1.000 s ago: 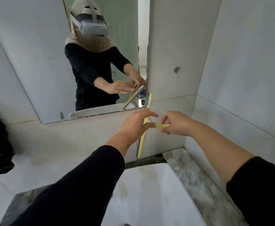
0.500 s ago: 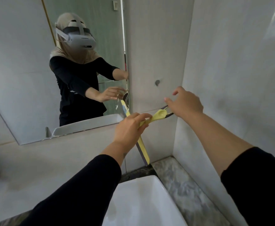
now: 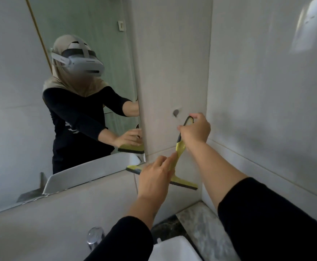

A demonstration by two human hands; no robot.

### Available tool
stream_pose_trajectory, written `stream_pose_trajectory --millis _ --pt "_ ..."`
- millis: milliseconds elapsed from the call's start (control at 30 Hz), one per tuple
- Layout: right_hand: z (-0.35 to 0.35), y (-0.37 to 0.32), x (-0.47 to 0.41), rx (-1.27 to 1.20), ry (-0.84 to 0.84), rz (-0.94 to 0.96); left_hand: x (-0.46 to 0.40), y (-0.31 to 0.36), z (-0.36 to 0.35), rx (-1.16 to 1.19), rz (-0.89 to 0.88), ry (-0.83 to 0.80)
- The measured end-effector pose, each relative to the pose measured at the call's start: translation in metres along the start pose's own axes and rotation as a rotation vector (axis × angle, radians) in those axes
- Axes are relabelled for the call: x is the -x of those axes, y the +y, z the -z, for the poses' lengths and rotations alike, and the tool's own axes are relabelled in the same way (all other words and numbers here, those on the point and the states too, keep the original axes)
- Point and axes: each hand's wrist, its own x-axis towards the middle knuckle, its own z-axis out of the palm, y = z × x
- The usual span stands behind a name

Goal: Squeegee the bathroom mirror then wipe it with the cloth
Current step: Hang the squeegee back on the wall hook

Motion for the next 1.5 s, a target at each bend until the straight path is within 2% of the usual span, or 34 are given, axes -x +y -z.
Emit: stream_pose_trajectory --millis 100,533,700,800,933,1067,1267,1500 --pt "-0.013 0.004 -0.012 -0.027 -0.006 0.082 -0.004 -0.002 -0.023 0.048 0.067 -0.124" --pt "-0.056 0.037 -0.051 -0.113 0.043 0.18 -0.032 -0.017 -0.09 0.157 0.116 -0.275" --pt "-0.053 0.038 -0.051 -0.035 -0.019 0.204 -0.035 -0.019 -0.089 0.237 0.132 -0.324" --pt "-0.044 0.036 -0.044 0.138 -0.077 0.213 -0.035 -0.019 -0.076 0.255 0.142 -0.348" --pt "-0.027 0.036 -0.019 0.471 -0.191 0.18 -0.028 -0.026 -0.048 0.256 0.183 -0.379" --pt "-0.026 0.033 0.022 0.584 -0.362 0.108 -0.009 -0.038 -0.009 0.265 0.275 -0.41" --pt "-0.043 -0.007 0.095 0.692 -0.721 0.262 0.031 -0.072 0.078 0.163 0.432 -0.371" --pt "-0.083 -0.068 0.183 0.752 -0.977 0.452 0.102 -0.129 0.188 0.062 0.657 -0.28"
